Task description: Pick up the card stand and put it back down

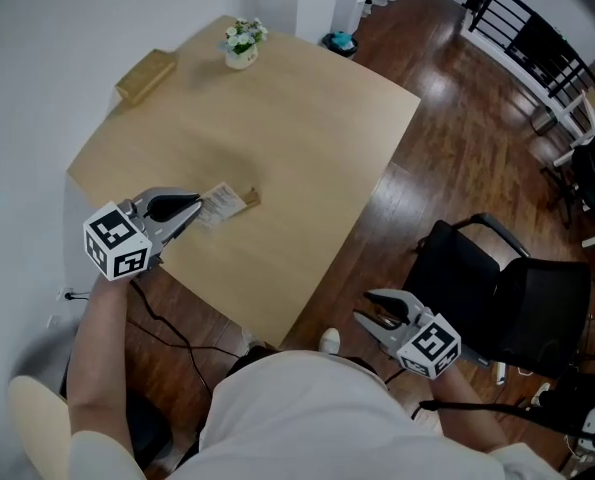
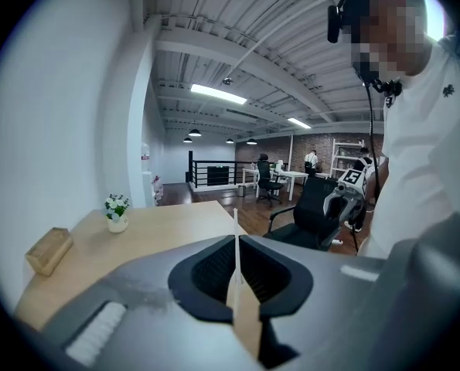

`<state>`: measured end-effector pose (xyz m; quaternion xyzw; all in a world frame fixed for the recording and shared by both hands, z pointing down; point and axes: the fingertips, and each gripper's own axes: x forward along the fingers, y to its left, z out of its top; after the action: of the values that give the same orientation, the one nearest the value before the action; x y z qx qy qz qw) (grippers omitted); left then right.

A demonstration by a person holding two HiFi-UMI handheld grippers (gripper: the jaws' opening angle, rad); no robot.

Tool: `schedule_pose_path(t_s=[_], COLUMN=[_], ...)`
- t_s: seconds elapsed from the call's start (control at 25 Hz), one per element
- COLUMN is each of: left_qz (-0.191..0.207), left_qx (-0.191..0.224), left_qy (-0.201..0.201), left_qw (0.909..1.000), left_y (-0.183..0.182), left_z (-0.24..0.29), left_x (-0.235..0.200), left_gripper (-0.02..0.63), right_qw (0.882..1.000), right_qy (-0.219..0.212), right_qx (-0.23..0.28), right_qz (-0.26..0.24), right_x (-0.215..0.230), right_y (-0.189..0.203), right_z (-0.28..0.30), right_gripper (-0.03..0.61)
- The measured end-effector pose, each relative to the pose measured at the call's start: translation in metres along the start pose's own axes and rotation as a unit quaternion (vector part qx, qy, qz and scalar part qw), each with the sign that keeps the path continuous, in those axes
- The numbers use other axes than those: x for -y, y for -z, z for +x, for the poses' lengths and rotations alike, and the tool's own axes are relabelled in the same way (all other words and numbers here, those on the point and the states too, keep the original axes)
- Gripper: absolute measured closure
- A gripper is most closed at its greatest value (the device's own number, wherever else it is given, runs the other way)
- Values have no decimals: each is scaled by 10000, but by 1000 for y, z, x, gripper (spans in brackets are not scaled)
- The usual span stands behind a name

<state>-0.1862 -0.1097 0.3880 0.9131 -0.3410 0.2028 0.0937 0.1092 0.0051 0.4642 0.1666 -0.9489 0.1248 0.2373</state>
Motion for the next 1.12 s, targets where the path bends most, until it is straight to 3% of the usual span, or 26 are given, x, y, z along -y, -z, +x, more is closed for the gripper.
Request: schedule_pose_path(t_s=[0.64, 1.12], left_qz=[182, 66], left_qx=[-340, -461], left_qy=[703, 873], left_qw=[9968, 9951], left_y=[33, 61], left_z=[62, 88], left_x=[-65, -90], left_gripper=[595, 595], right_qw=[9965, 9931], right_qy=[605, 801], right_qx=[-141, -289], right_qz=[552, 809], right_x=[-10, -18], right_y=[-6, -10], right_z=[32, 48], right_gripper=[429, 428])
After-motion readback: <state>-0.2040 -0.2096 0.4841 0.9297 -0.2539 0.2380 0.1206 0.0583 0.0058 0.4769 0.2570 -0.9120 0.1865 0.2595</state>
